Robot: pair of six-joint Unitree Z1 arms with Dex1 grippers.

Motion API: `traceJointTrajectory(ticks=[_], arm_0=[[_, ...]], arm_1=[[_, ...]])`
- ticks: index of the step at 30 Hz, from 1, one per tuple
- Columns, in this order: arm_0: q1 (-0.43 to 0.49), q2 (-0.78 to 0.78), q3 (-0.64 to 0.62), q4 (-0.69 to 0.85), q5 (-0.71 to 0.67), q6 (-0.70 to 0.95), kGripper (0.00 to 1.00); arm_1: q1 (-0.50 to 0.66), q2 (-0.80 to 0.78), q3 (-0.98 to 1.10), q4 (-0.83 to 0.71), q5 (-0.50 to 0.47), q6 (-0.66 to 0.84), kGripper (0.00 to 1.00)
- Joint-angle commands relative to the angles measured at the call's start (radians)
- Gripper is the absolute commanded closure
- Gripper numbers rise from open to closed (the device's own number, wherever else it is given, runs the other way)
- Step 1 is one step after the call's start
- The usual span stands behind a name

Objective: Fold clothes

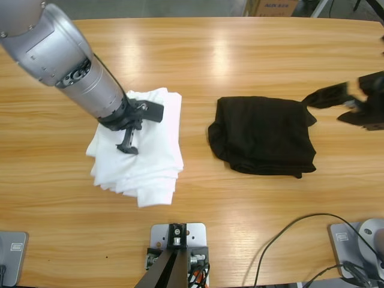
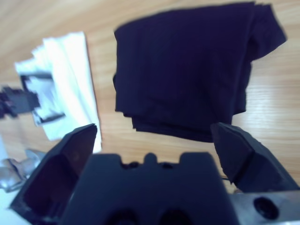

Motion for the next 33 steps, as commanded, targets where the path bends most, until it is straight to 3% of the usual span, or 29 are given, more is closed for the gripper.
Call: traceJointTrajectory(ticks=[1,3,7,10,12,15,22,29,33], arm_0=[[-0.015,-0.048,-0.019,0.003,-0.096,-0.268,0.009],[-0.003,-0.077,-0.079,0.006,-0.108,-0.492,0.009],[0.083,-0.080,-0.203,0.033,-0.304,-1.083,0.013],[0.084,0.009,-0.252,0.031,-0.459,-1.266,0.025],[0.062,0.062,-0.299,0.021,-0.540,-1.327,0.027],[0.036,0.094,-0.305,-0.032,-0.535,-1.432,0.027],[0.024,0.178,-0.116,-0.305,-0.467,-1.572,0.087],[0.010,0.308,-0.213,-0.352,-0.446,-1.642,0.088],[-0.003,0.342,-0.284,-0.343,-0.420,-1.652,0.188]], arm_1=[[-0.222,-0.094,0.116,-0.067,0.076,-0.018,0.000],[-0.277,-0.072,0.204,-0.220,0.108,-0.099,0.000],[-0.380,-0.047,0.248,-0.263,0.291,-0.188,0.000],[-0.521,0.025,0.240,-0.263,0.439,-0.326,0.000],[-0.565,0.074,0.221,-0.262,0.482,-0.393,0.000],[-0.585,0.105,0.205,-0.262,0.483,-0.422,0.001],[-0.585,0.088,0.202,-0.244,0.480,-0.450,0.009],[-0.585,0.075,0.200,-0.234,0.478,-0.460,0.015],[-0.585,0.080,0.191,-0.234,0.474,-0.466,0.018]])
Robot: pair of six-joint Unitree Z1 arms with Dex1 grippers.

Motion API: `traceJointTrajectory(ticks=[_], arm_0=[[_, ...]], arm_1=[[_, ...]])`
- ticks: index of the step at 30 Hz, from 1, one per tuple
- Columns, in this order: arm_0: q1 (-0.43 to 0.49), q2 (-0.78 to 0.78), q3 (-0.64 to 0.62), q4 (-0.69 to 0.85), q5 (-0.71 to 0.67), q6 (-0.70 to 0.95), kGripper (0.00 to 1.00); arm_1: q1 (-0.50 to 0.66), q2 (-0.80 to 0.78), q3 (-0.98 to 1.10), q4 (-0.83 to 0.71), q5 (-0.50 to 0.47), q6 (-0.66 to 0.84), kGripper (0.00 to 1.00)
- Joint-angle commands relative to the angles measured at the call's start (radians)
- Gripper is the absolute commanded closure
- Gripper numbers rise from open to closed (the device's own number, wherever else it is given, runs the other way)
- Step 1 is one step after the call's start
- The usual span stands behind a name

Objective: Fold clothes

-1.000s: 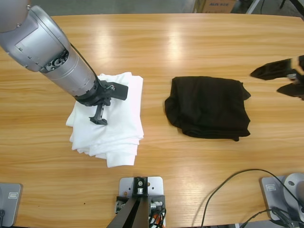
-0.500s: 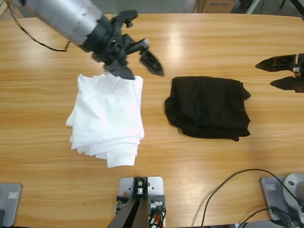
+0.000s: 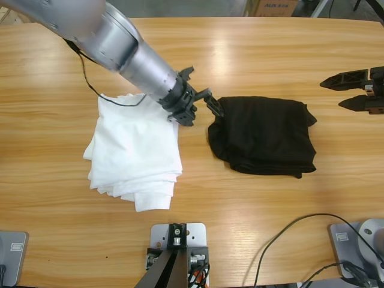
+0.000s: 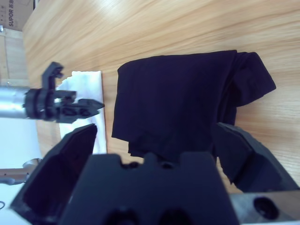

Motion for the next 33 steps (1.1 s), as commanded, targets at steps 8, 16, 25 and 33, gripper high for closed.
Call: traceJointTrajectory(ticks=[8,16,25,33], arm_0=[[-0.060,0.153,-0.197,0.157,0.184,-0.022,0.089],[-0.042,0.119,-0.206,0.213,0.139,0.100,0.260],[-0.038,0.177,-0.200,0.042,-0.025,-0.205,0.387],[0.015,0.144,-0.124,0.030,-0.069,-0.213,0.488]], arm_1=[[-0.009,0.005,-0.027,0.013,-0.003,-0.033,0.018],[-0.011,0.005,-0.023,0.009,-0.003,-0.049,0.018],[-0.019,0.009,-0.021,0.003,-0.009,-0.059,0.018],[-0.032,0.020,-0.021,-0.004,-0.011,-0.077,0.018]])
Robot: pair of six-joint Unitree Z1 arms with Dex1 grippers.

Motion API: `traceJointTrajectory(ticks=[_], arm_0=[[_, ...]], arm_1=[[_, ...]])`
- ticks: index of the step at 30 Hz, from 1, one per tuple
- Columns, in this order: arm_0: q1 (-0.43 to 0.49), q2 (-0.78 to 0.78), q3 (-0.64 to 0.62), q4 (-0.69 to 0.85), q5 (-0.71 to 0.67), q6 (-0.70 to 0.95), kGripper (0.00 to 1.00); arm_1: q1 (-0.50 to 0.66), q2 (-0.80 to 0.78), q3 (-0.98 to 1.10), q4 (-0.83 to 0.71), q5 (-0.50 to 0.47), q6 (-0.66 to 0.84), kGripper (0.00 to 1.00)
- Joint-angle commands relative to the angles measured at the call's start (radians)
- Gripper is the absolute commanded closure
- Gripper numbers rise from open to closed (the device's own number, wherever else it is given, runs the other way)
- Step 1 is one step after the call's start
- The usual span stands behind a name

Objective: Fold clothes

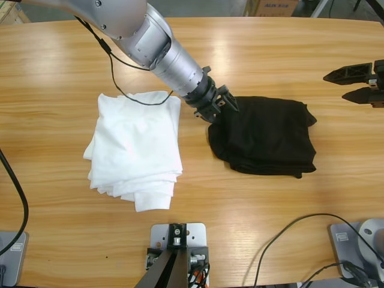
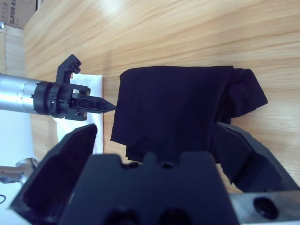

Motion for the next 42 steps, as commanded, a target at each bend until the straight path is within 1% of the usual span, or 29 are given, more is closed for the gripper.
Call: traceJointTrajectory(ticks=[1,2,3,4,7,9,11,12,13,16,17,21,25,28,31,32,33,35,36,37,40,42], arm_0=[[0.063,0.032,0.078,-0.022,-0.061,0.034,0.293],[0.071,0.032,0.084,-0.022,-0.080,0.053,0.053],[0.076,0.036,0.094,-0.022,-0.093,0.063,0.008],[0.081,0.038,0.106,-0.023,-0.099,0.078,0.001],[0.082,0.039,0.131,-0.026,-0.156,0.129,0.011],[0.080,0.042,0.137,-0.030,-0.175,0.128,0.023],[0.085,0.053,0.144,-0.067,-0.214,0.101,0.035],[0.086,0.059,0.152,-0.099,-0.231,0.080,0.068],[0.086,0.060,0.161,-0.129,-0.234,0.069,0.127],[0.086,0.071,0.174,-0.191,-0.230,0.038,0.365],[0.086,0.072,0.174,-0.195,-0.229,0.036,0.412],[0.087,0.063,0.207,-0.191,-0.220,0.030,0.474],[0.086,0.064,0.193,-0.187,-0.209,0.030,0.462],[0.086,0.054,0.191,-0.177,-0.206,0.031,0.309],[0.086,0.040,0.182,-0.164,-0.183,0.031,0.206],[0.086,0.028,0.168,-0.134,-0.154,0.034,0.098],[0.086,0.024,0.151,-0.095,-0.126,0.039,0.066],[0.085,0.041,0.117,-0.033,-0.091,0.066,0.070],[0.079,0.049,0.095,0.002,-0.073,0.086,0.135],[0.070,0.053,0.067,0.045,-0.045,0.106,0.151],[0.052,0.079,-0.033,0.191,0.034,0.157,0.150],[0.045,0.107,-0.104,0.261,0.052,0.173,0.174]], arm_1=[[-0.020,0.022,0.005,-0.005,-0.011,-0.025,0.018],[-0.020,0.022,0.005,-0.005,-0.011,-0.025,0.018],[-0.020,0.024,0.005,-0.006,-0.011,-0.026,0.018],[-0.020,0.025,0.005,-0.007,-0.011,-0.027,0.018],[-0.020,0.025,0.005,-0.007,-0.009,-0.027,0.018],[-0.020,0.031,0.007,-0.007,-0.009,-0.035,0.018],[-0.020,0.034,0.010,-0.013,-0.007,-0.036,0.018],[-0.020,0.033,0.011,-0.016,-0.005,-0.036,0.018],[-0.020,0.032,0.011,-0.016,-0.005,-0.036,0.018],[-0.020,0.032,0.011,-0.018,-0.003,-0.039,0.018],[-0.020,0.033,0.011,-0.019,-0.003,-0.039,0.018],[-0.020,0.033,0.011,-0.019,-0.003,-0.043,0.018],[-0.020,0.037,0.008,-0.025,-0.001,-0.047,0.018],[-0.021,0.039,0.008,-0.025,0.001,-0.050,0.018],[-0.022,0.042,0.008,-0.025,0.001,-0.054,0.018],[-0.023,0.044,0.008,-0.025,0.000,-0.056,0.018],[-0.025,0.046,0.008,-0.025,0.001,-0.060,0.018],[-0.026,0.055,0.009,-0.028,0.002,-0.065,0.018],[-0.027,0.056,0.009,-0.032,0.003,-0.065,0.018],[-0.028,0.058,0.009,-0.035,0.003,-0.065,0.018],[-0.029,0.064,0.009,-0.042,0.005,-0.068,0.018],[-0.029,0.067,0.009,-0.046,0.006,-0.072,0.018]])
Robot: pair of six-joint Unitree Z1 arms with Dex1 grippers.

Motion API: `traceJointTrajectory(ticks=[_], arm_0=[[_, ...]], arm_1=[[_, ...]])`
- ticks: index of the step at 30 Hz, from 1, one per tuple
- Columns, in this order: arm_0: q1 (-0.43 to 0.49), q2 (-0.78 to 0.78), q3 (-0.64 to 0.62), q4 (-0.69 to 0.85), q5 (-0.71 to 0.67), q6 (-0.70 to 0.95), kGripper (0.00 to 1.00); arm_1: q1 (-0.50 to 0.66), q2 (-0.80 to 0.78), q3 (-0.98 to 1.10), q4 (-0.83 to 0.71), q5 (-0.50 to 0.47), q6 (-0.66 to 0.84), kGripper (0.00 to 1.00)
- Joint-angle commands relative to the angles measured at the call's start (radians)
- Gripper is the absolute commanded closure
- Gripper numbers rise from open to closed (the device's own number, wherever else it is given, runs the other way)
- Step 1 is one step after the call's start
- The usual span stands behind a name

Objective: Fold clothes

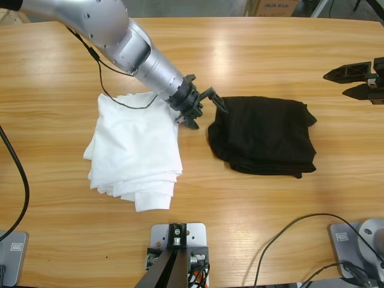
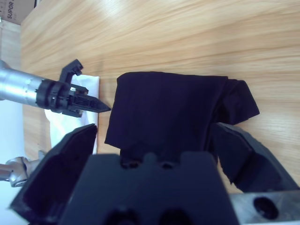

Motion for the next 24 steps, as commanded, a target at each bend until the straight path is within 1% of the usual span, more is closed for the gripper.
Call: traceJointTrajectory(ticks=[1,3,4,5,8,10,13,14,15,16,17,19,20,22,24], arm_0=[[-0.032,0.119,-0.230,0.290,0.132,0.101,0.174],[-0.036,0.149,-0.319,0.342,0.134,0.135,0.160],[-0.036,0.164,-0.370,0.367,0.140,0.161,0.104],[-0.035,0.179,-0.426,0.391,0.159,0.197,0.081],[-0.025,0.253,-0.636,0.494,0.179,0.366,0.073],[-0.029,0.299,-0.775,0.575,0.219,0.555,0.069],[-0.030,0.360,-0.982,0.720,0.248,0.879,0.069],[-0.030,0.370,-1.035,0.757,0.251,1.019,0.069],[-0.027,0.368,-1.059,0.776,0.262,1.125,0.069],[-0.021,0.356,-1.064,0.787,0.271,1.170,0.069],[-0.018,0.340,-1.064,0.797,0.287,1.203,0.069],[-0.018,0.299,-1.060,0.823,0.334,1.276,0.069],[-0.019,0.277,-1.056,0.833,0.357,1.311,0.069],[-0.021,0.228,-1.040,0.859,0.424,1.379,0.069],[-0.024,0.179,-1.013,0.884,0.473,1.465,0.069]], arm_1=[[-0.018,0.049,0.009,-0.024,0.005,-0.019,0.018],[-0.020,0.055,0.008,-0.026,0.006,-0.019,0.018],[-0.020,0.058,0.008,-0.026,0.007,-0.020,0.018],[-0.021,0.059,0.008,-0.026,0.010,-0.020,0.018],[-0.021,0.046,0.006,0.000,0.017,-0.016,0.023],[-0.020,0.007,0.008,0.030,0.008,-0.016,0.023],[0.030,-0.069,0.023,0.067,-0.004,-0.016,0.023],[0.053,-0.090,0.021,0.078,-0.008,-0.016,0.024],[0.083,-0.098,0.012,0.097,-0.019,-0.015,0.027],[0.130,-0.099,0.001,0.116,-0.041,-0.011,0.023],[0.207,-0.093,-0.008,0.125,-0.081,0.000,0.022],[0.396,-0.047,-0.046,0.163,-0.215,0.024,0.001],[0.468,-0.012,-0.067,0.185,-0.280,0.032,0.000],[0.545,0.055,-0.104,0.206,-0.375,0.065,0.000],[0.554,0.137,-0.139,0.202,-0.417,0.079,0.000]])
